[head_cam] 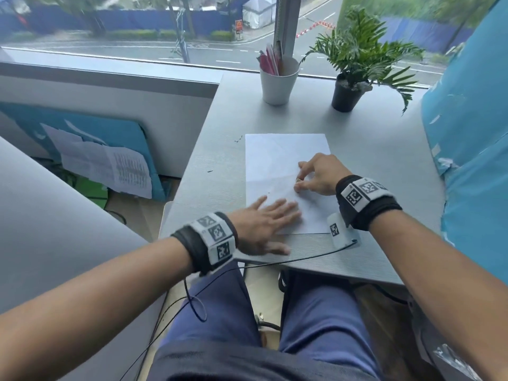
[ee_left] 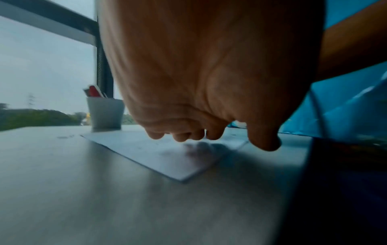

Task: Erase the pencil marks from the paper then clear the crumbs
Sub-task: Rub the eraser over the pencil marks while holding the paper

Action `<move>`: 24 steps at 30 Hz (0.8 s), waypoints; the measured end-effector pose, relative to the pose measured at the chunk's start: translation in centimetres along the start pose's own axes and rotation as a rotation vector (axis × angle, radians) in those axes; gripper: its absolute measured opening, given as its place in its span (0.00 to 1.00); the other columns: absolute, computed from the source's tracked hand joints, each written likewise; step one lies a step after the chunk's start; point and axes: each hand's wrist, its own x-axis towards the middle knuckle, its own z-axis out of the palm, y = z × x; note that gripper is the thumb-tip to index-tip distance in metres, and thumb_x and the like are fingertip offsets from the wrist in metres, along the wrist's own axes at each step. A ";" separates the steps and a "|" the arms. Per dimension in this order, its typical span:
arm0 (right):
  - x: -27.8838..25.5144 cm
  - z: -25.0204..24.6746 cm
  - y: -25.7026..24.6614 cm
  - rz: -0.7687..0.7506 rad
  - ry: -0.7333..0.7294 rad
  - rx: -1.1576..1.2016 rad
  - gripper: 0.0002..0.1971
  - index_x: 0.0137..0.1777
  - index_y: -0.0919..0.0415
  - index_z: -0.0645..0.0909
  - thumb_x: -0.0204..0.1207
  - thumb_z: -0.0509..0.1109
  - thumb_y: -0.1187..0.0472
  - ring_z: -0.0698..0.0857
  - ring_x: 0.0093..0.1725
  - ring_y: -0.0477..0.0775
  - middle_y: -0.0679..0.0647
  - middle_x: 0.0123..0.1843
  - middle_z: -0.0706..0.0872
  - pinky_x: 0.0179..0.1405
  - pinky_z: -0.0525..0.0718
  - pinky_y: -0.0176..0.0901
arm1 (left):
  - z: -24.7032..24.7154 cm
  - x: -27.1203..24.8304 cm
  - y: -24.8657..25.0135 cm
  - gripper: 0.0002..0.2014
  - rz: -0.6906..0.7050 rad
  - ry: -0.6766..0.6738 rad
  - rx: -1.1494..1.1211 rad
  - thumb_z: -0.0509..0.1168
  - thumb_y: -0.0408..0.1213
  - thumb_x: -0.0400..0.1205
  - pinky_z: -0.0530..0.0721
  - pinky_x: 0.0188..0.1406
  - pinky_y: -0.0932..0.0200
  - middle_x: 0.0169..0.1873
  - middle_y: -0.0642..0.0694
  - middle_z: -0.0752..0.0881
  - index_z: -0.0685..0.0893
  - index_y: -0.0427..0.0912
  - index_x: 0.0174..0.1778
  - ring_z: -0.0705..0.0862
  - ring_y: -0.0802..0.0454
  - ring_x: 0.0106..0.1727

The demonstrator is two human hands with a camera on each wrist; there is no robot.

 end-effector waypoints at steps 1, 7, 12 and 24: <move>0.0 0.0 -0.1 0.004 -0.005 0.000 0.10 0.48 0.53 0.92 0.67 0.82 0.55 0.81 0.70 0.47 0.53 0.72 0.83 0.66 0.73 0.34 | 0.7 -0.2 0.3 0.44 0.011 -0.022 -0.006 0.44 0.69 0.83 0.29 0.82 0.42 0.85 0.47 0.30 0.34 0.50 0.87 0.30 0.49 0.85; 0.1 0.2 -0.1 0.045 0.007 0.038 0.09 0.45 0.55 0.93 0.66 0.82 0.56 0.84 0.66 0.50 0.52 0.64 0.88 0.67 0.79 0.43 | 0.9 -1.8 -3.4 0.56 -0.612 0.045 0.006 0.37 0.79 0.75 0.33 0.82 0.31 0.84 0.39 0.30 0.32 0.37 0.86 0.33 0.40 0.86; 0.3 -0.3 -0.4 0.051 -0.019 0.002 0.10 0.47 0.54 0.93 0.66 0.82 0.55 0.85 0.64 0.53 0.55 0.63 0.89 0.67 0.80 0.44 | 0.8 0.2 0.8 0.49 -0.130 0.089 0.015 0.42 0.74 0.80 0.33 0.84 0.35 0.85 0.48 0.31 0.33 0.47 0.87 0.31 0.48 0.86; 0.5 -0.2 -0.6 0.105 -0.001 0.043 0.10 0.47 0.58 0.93 0.66 0.82 0.57 0.83 0.66 0.50 0.54 0.63 0.89 0.58 0.75 0.34 | -1.0 -0.7 -7.0 0.55 -0.532 0.138 -0.004 0.45 0.77 0.77 0.35 0.81 0.28 0.87 0.41 0.36 0.37 0.39 0.87 0.38 0.42 0.88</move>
